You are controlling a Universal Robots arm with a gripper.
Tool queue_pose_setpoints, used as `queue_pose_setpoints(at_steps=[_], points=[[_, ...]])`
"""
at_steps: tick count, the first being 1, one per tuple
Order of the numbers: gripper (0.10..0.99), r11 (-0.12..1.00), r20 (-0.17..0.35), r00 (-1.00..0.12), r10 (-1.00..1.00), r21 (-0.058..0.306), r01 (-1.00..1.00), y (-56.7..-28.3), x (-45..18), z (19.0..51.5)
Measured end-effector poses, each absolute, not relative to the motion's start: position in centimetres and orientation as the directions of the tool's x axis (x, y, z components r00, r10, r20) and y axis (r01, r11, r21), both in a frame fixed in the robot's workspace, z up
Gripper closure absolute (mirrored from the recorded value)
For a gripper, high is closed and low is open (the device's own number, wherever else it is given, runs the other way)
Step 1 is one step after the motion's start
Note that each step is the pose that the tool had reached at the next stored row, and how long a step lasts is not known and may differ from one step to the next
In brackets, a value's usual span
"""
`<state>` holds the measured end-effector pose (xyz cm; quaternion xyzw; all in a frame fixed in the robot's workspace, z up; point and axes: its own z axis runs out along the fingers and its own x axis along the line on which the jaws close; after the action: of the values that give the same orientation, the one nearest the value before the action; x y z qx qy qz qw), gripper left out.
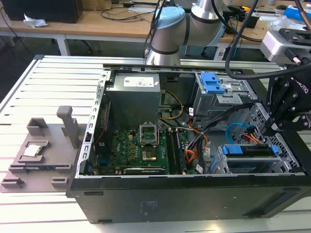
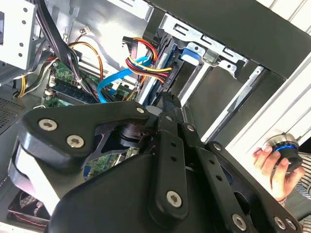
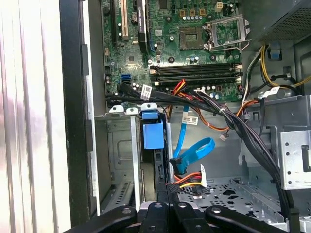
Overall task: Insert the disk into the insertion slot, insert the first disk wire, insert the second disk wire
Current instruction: 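Insert the second disk wire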
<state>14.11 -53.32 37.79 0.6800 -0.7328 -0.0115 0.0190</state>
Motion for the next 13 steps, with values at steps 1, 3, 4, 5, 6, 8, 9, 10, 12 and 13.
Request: queue_pose_setpoints(at_steps=[1, 3, 4, 5, 6, 8, 9, 10, 12, 13], points=[[0.98, 0.075, 0.012, -0.074, -0.997, 0.043, -0.996, -53.33, 14.06, 37.79], [0.98, 0.075, 0.012, -0.074, -0.997, 0.043, -0.996, -53.33, 13.95, 37.78], [0.98, 0.075, 0.012, -0.074, -0.997, 0.043, -0.996, -53.32, 13.91, 37.79], [0.98, 0.075, 0.012, -0.074, -0.997, 0.043, -0.996, -53.32, 13.83, 37.78], [0.98, 0.075, 0.012, -0.074, -0.997, 0.043, -0.996, -53.27, 13.75, 37.78], [0.98, 0.074, 0.012, -0.074, -0.997, 0.043, -0.996, -52.93, 13.7, 37.78], [0.98, 0.074, 0.012, -0.074, -0.997, 0.043, -0.996, -52.67, 13.7, 37.78], [0.98, 0.074, 0.012, -0.074, -0.997, 0.043, -0.996, -52.59, 13.69, 37.79], [0.98, 0.074, 0.012, -0.074, -0.997, 0.043, -0.996, -52.55, 13.62, 37.78], [0.98, 0.074, 0.012, -0.074, -0.997, 0.043, -0.996, -52.55, 13.57, 37.78]])
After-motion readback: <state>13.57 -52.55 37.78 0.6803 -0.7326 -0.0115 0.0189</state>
